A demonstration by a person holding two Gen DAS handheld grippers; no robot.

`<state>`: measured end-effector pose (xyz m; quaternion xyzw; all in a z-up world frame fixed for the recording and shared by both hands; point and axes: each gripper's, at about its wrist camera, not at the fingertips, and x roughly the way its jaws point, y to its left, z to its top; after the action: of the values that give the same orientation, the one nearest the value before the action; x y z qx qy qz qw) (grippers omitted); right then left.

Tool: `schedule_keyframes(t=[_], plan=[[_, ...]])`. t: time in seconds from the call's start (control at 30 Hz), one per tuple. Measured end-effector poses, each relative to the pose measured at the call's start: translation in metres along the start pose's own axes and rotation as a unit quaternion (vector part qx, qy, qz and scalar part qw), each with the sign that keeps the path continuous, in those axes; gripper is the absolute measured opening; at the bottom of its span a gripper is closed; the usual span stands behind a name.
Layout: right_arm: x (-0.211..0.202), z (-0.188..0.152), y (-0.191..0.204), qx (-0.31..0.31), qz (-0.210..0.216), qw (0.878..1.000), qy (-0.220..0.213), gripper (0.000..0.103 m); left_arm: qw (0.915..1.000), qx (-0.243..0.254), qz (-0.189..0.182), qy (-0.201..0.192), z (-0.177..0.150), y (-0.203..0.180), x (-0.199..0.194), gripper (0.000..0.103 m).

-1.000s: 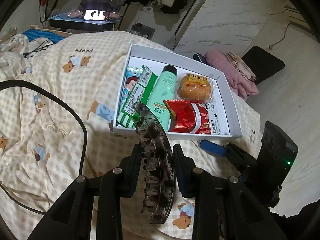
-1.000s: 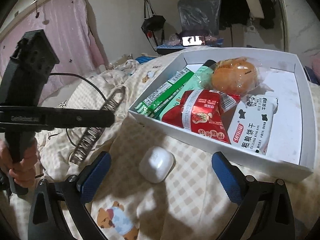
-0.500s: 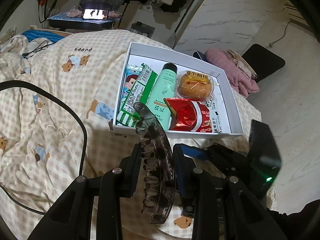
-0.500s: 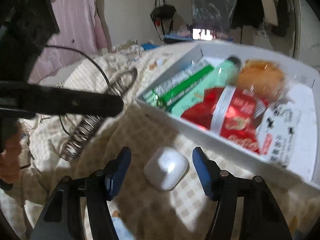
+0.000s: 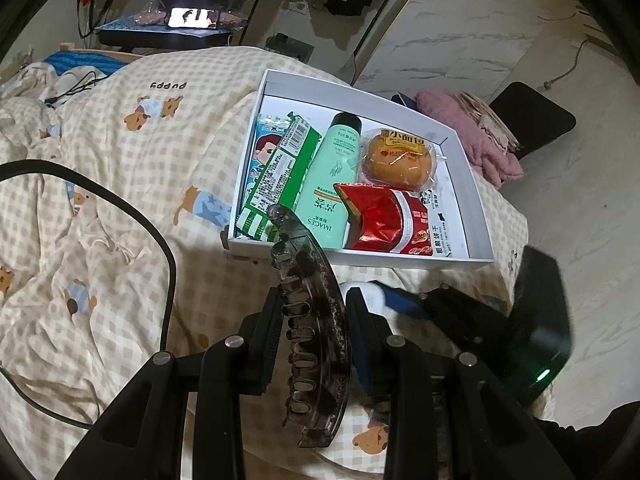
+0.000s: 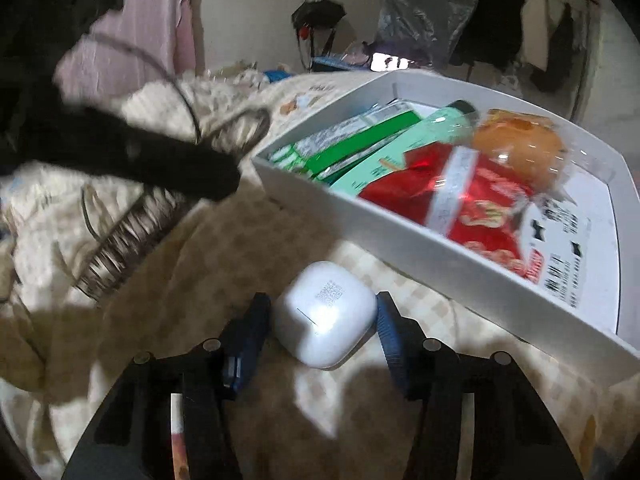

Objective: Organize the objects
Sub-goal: 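Lift the hair clip with the left tool while the right tool grasps the earbud case, then carry the hair clip and earbud case over the white box with both tools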

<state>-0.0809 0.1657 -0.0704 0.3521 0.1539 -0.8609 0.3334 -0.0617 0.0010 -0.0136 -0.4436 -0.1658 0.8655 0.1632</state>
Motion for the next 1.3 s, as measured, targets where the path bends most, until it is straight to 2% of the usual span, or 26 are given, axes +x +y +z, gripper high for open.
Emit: schedule_keyframes(t=[0.3,0.37,0.47,0.6,0.67,0.73,0.97,1.3], plan=[[-0.044,0.006,-0.031,0.086,0.075,0.993,-0.023,0.055,0.9997,0.021,-0.013,0.007,-0.007,-0.012,0.008,0.035],[-0.053,-0.002,-0.033,0.109,0.097,0.989,-0.024,0.055,0.9993,0.035,-0.007,0.002,-0.008,-0.017,0.007,0.035],[-0.067,-0.016,-0.034,0.124,0.107,0.986,-0.036,0.055,0.9986,0.052,0.000,0.007,-0.010,-0.023,0.010,0.035],[-0.065,-0.025,-0.032,0.135,0.126,0.982,-0.036,0.055,0.9985,0.043,0.016,0.030,-0.011,-0.018,0.021,0.035],[-0.062,-0.026,-0.032,0.137,0.129,0.982,-0.032,0.055,0.9986,0.030,0.015,0.042,-0.012,-0.012,0.026,0.035],[-0.061,-0.029,-0.031,0.134,0.129,0.982,-0.030,0.055,0.9987,0.028,-0.005,0.043,-0.014,-0.010,0.027,0.035],[-0.056,-0.031,-0.030,0.133,0.134,0.982,-0.025,0.055,0.9973,0.059,-0.035,0.026,-0.018,-0.022,0.021,0.035],[-0.064,-0.030,-0.035,0.136,0.140,0.980,-0.037,0.055,0.9962,0.035,-0.073,0.032,-0.010,-0.020,0.016,0.035]])
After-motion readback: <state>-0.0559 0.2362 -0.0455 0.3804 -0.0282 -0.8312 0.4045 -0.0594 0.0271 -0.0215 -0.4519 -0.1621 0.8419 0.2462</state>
